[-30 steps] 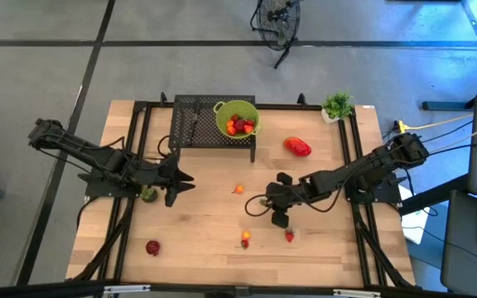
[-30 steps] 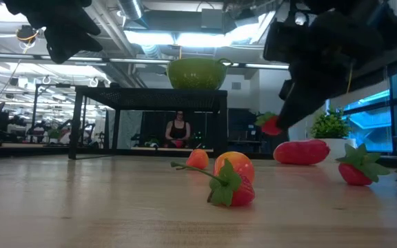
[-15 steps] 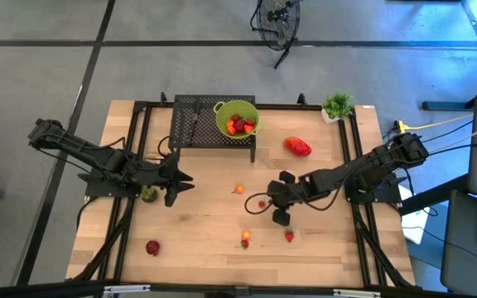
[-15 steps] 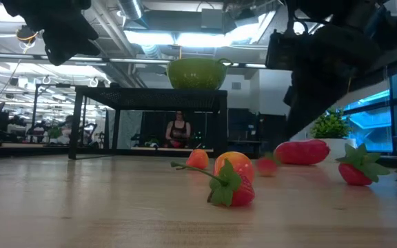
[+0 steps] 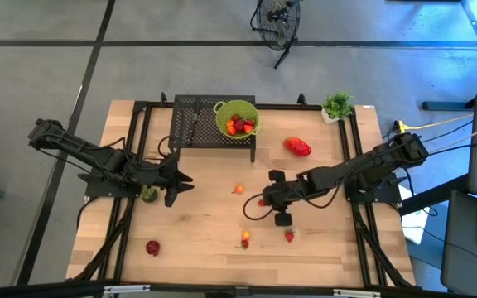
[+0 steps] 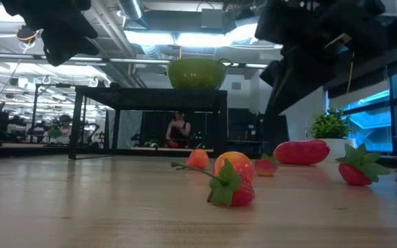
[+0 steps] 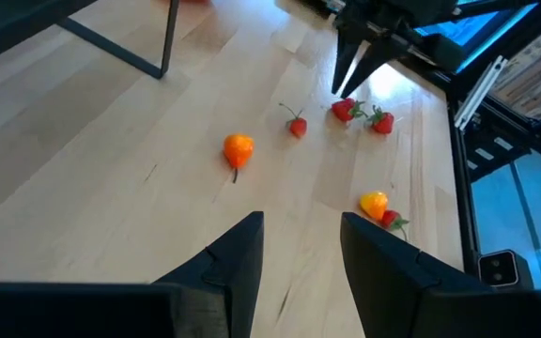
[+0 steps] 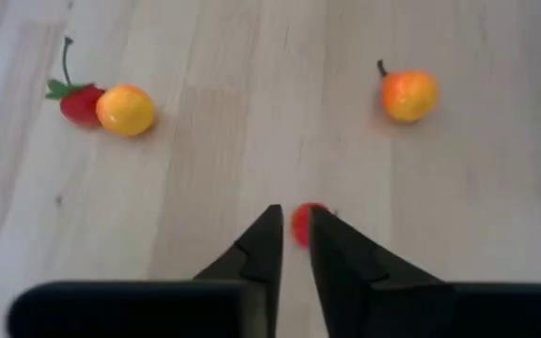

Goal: Pick & Place Fruit
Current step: Put the strawberry into the green strainer bowl on the shelf

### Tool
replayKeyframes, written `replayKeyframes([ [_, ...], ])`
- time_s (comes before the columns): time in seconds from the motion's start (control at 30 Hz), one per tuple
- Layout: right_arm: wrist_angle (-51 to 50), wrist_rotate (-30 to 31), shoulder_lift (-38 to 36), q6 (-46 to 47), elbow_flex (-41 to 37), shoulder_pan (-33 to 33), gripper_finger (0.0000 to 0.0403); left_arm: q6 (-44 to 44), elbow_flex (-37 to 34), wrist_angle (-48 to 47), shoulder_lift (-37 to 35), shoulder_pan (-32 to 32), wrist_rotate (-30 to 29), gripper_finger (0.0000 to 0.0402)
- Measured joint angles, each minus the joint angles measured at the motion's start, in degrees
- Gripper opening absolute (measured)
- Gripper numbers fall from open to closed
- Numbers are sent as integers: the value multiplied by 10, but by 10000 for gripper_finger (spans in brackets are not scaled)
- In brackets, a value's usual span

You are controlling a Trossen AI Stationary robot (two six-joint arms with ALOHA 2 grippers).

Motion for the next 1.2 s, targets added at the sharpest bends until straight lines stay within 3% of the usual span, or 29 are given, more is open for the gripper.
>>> replayKeyframes([
  [0.3,-44,21,0,-188,16,-26,180,-10,0,0,0,0,-7,139],
  [0.47,-59,16,5,-215,16,-49,222,-10,0,0,0,0,-8,139],
  [0.63,-59,-17,44,-243,17,-58,215,-10,0,0,0,0,-23,139],
  [0.9,-34,-22,81,-257,16,-55,183,-10,0,1,0,0,-25,139],
  [1.2,0,-33,127,-271,16,-58,191,-11,0,1,0,0,-25,139],
])
